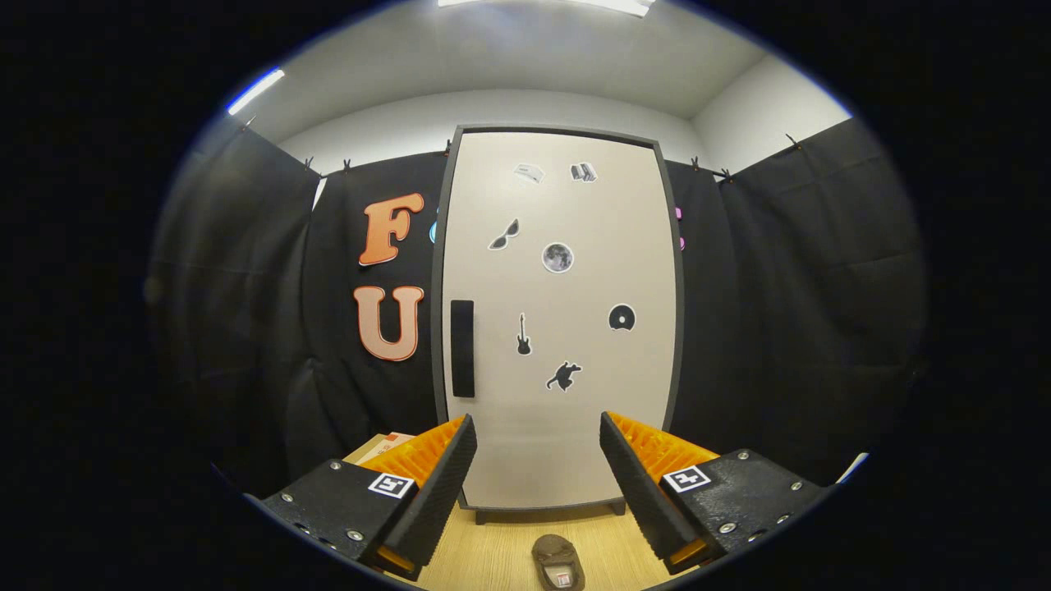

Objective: Open the shoe cabinet door, grab the shoes and put them into the shoe cabinet, then close the shoe cabinet door.

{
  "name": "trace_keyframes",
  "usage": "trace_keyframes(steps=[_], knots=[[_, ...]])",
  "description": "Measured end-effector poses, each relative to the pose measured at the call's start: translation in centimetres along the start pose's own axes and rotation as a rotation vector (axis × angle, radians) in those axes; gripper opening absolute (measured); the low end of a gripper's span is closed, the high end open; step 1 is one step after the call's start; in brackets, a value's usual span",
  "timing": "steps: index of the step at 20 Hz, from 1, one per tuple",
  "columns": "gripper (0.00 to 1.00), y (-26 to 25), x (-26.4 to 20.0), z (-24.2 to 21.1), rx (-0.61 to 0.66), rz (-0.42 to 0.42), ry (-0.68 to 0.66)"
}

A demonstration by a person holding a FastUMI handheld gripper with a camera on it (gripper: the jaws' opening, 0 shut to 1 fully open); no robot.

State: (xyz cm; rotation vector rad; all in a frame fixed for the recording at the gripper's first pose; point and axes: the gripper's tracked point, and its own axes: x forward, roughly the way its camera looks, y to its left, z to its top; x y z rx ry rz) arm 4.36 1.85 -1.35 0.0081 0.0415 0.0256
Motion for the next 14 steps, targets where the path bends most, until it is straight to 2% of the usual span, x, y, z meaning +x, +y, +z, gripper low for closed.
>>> trace_keyframes(steps=[14], knots=[[0.95,7.0,11.9,0.7,0.024,0.161,0.022]])
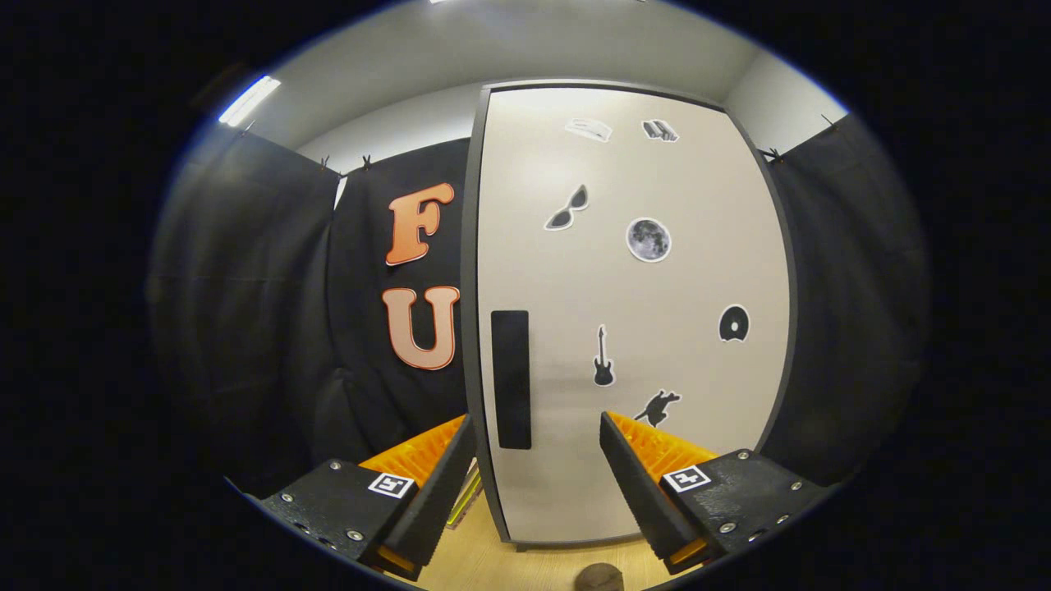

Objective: Open the shoe cabinet door, grab the shoes and put them into the shoe cabinet, then close the shoe cabinet door.

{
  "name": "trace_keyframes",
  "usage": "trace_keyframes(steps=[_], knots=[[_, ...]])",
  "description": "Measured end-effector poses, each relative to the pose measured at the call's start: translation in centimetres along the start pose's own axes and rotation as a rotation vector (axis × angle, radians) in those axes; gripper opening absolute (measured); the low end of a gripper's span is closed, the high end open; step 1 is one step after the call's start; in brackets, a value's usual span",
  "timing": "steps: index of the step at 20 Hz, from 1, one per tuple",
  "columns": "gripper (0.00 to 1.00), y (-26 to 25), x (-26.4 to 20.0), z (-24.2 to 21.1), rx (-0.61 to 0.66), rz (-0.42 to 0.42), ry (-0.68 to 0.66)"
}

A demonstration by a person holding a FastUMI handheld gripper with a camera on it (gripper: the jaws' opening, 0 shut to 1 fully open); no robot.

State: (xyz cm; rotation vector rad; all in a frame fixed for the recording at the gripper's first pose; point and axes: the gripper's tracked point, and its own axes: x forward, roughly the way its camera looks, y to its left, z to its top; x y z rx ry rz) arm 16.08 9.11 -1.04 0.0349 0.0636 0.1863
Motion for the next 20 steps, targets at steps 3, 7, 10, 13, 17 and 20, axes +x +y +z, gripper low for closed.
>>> trace_keyframes(steps=[3,7,10,13,17,20], knots=[[0.95,0.9,2.3,-0.1,0.009,0.026,0.008],[0.95,2.0,4.8,0.7,0.012,0.05,-0.001],[0.95,2.7,6.1,1.3,0.003,0.068,-0.017],[0.9,3.0,7.0,1.3,0.027,0.073,-0.016],[0.63,2.3,7.9,1.3,0.034,0.033,-0.006],[0.38,2.0,8.0,1.1,0.056,0.012,0.003]])
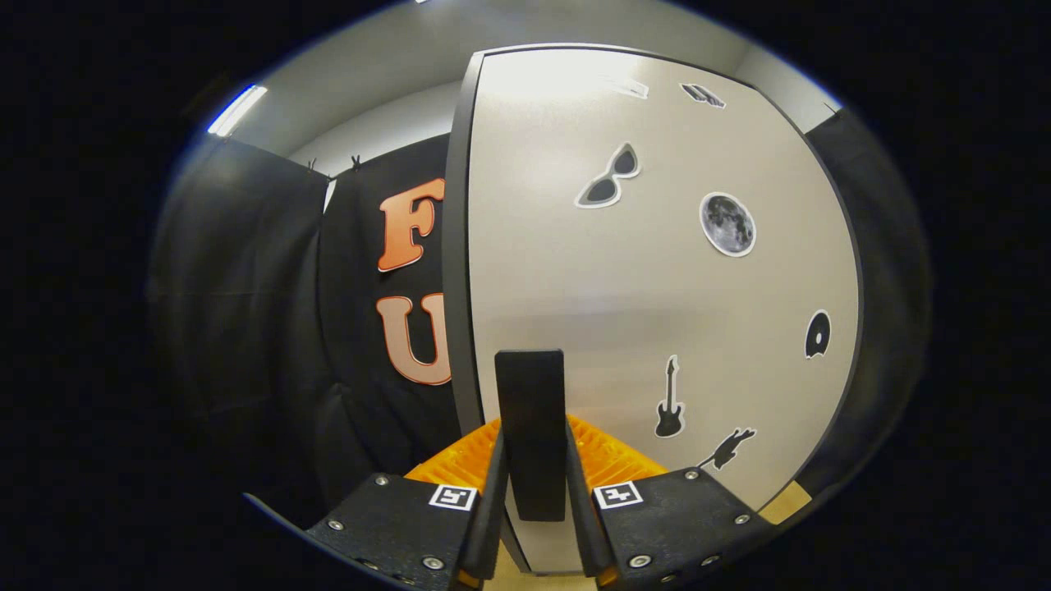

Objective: Open the shoe cabinet door, grab the shoes and put them into the shoe cabinet, then close the shoe cabinet door.

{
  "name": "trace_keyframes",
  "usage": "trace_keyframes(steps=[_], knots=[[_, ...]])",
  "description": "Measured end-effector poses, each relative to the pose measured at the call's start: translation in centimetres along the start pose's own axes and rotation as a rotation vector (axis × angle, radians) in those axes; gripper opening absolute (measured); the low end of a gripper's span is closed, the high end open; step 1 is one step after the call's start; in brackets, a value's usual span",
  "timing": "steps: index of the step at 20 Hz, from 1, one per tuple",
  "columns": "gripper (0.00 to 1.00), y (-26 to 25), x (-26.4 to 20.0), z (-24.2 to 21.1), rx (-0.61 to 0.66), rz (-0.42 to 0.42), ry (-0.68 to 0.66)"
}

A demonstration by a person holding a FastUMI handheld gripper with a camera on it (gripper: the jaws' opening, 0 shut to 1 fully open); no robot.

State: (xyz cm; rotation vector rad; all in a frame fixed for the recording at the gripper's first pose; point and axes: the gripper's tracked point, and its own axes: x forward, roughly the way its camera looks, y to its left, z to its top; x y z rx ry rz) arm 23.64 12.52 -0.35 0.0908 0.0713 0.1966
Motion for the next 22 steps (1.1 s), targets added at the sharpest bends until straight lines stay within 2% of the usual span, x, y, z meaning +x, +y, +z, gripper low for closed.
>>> trace_keyframes(steps=[4,11,22], knots=[[0.36,-0.2,0.0,-0.1,-0.027,-0.013,0.006],[0.33,-0.6,-1.2,0.3,-0.066,-0.096,-0.001],[0.32,-1.6,-5.8,1.0,-0.067,-0.117,-0.009]])
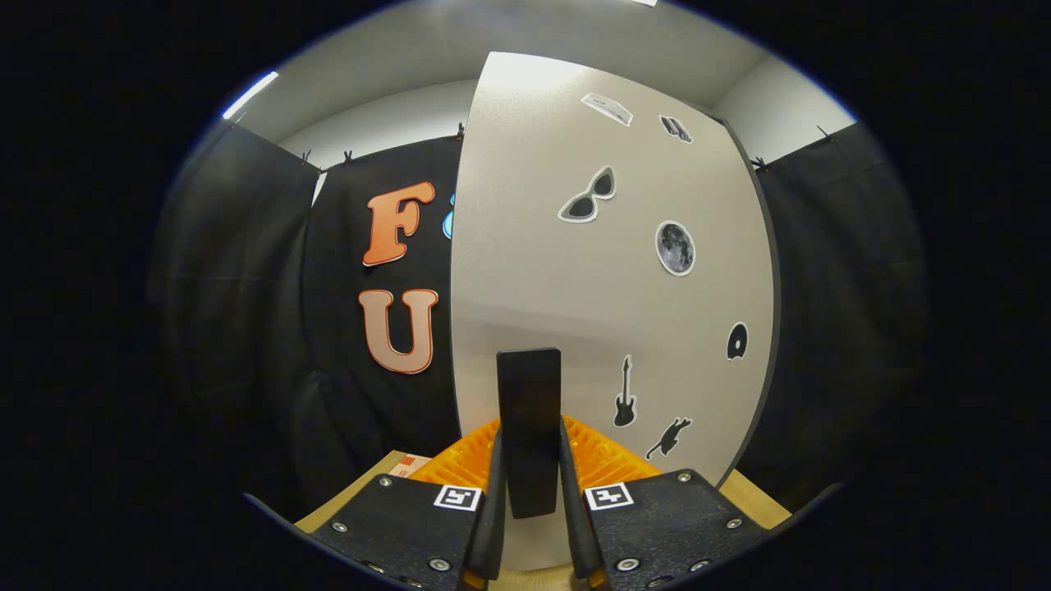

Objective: Open the shoe cabinet door, grab the shoes and put them into the shoe cabinet, then close the shoe cabinet door.

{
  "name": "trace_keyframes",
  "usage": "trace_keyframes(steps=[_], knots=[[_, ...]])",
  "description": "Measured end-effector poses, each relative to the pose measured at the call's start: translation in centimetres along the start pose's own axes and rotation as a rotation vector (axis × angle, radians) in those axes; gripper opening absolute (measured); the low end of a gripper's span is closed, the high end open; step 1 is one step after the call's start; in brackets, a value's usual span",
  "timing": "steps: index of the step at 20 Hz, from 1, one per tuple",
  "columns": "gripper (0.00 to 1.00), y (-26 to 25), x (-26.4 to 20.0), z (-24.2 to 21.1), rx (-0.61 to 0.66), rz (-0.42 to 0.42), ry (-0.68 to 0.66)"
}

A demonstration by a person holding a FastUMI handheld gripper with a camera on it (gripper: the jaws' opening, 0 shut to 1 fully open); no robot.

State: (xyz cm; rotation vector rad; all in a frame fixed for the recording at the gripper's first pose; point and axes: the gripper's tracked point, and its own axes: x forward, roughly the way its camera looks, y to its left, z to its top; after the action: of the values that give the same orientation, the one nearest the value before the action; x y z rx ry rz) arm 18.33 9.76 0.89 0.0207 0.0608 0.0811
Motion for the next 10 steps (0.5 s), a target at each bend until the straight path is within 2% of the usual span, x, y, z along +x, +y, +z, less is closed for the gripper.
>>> trace_keyframes(steps=[10], knots=[[0.32,-3.0,-4.2,-0.2,0.05,-0.042,0.002]])
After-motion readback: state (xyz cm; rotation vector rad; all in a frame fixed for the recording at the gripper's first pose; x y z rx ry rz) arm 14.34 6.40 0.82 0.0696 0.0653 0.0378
